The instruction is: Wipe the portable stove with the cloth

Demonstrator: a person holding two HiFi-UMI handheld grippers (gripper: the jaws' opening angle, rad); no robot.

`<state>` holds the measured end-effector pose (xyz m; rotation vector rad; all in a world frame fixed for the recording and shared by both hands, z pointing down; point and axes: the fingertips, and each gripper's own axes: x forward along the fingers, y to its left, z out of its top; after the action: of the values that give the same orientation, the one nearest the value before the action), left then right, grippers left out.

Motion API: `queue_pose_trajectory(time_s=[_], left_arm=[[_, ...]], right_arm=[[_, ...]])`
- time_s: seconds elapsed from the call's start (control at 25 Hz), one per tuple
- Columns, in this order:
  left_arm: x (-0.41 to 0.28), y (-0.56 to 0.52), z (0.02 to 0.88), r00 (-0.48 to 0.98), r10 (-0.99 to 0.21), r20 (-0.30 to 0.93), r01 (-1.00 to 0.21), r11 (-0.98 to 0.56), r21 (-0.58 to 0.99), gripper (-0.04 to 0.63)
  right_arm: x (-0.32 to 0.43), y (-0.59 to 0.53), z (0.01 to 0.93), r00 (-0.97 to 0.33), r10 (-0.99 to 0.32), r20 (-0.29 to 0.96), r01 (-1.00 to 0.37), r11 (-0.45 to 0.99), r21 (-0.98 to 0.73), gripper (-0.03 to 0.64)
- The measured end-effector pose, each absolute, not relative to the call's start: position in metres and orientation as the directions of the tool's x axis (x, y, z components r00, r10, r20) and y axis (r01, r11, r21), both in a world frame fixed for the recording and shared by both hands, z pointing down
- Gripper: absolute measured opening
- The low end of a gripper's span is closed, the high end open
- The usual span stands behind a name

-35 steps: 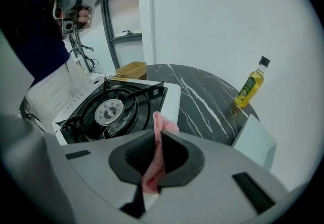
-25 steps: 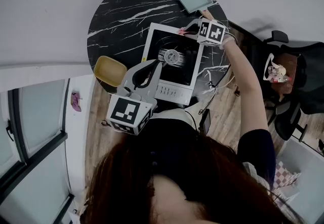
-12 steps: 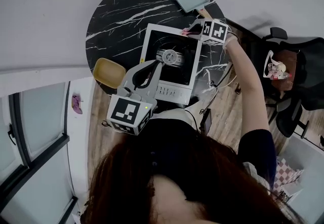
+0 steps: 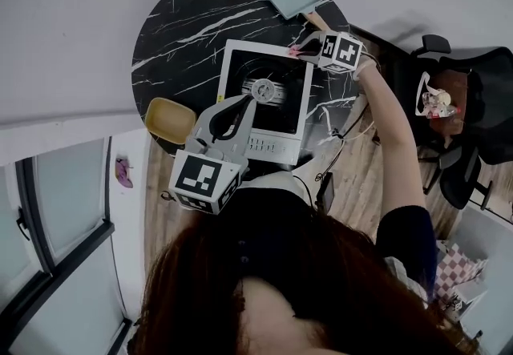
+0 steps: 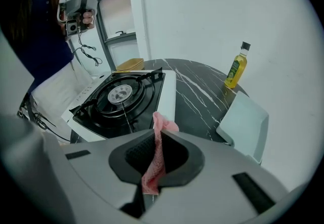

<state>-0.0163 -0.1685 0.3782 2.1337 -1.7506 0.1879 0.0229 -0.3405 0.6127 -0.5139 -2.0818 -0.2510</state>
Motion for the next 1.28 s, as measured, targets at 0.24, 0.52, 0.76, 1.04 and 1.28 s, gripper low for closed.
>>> queue_pose_trajectory(time_s=[0.24,0.52,0.76,1.04,1.28], left_arm=[[-0.009,-0.171,0.376,0.243,-0.913,0.329,-0.963,-0.186,0.195,0.012],[-0.003,-0.172,0.374,0.262,-0.909,0.325,-0.959,-0.207,0.195,0.012],[0.004,-0.172,0.372,0.284,-0.904,0.319,-0.954,-0.233,0.191,0.012],[0.011,-0.170,0.368,0.303,-0.901,0.310,-0.949,-0.256,0.186,0.012],[0.017,-0.167,0.365,0.319,-0.898,0.303,-0.944,-0.275,0.181,0.012]], right_arm=[[0.034,-0.344,0.613,-0.482,0.228,0.846,0.418,0.908,-0.006,0.026],[0.046,-0.348,0.613,-0.500,0.180,0.847,0.358,0.934,0.013,0.026],[0.054,-0.353,0.613,-0.545,0.064,0.836,0.144,0.989,0.018,0.026],[0.060,-0.353,0.612,-0.568,-0.104,0.816,-0.162,0.987,0.012,0.026],[0.064,-0.348,0.613,-0.558,-0.183,0.809,-0.294,0.956,0.014,0.026]])
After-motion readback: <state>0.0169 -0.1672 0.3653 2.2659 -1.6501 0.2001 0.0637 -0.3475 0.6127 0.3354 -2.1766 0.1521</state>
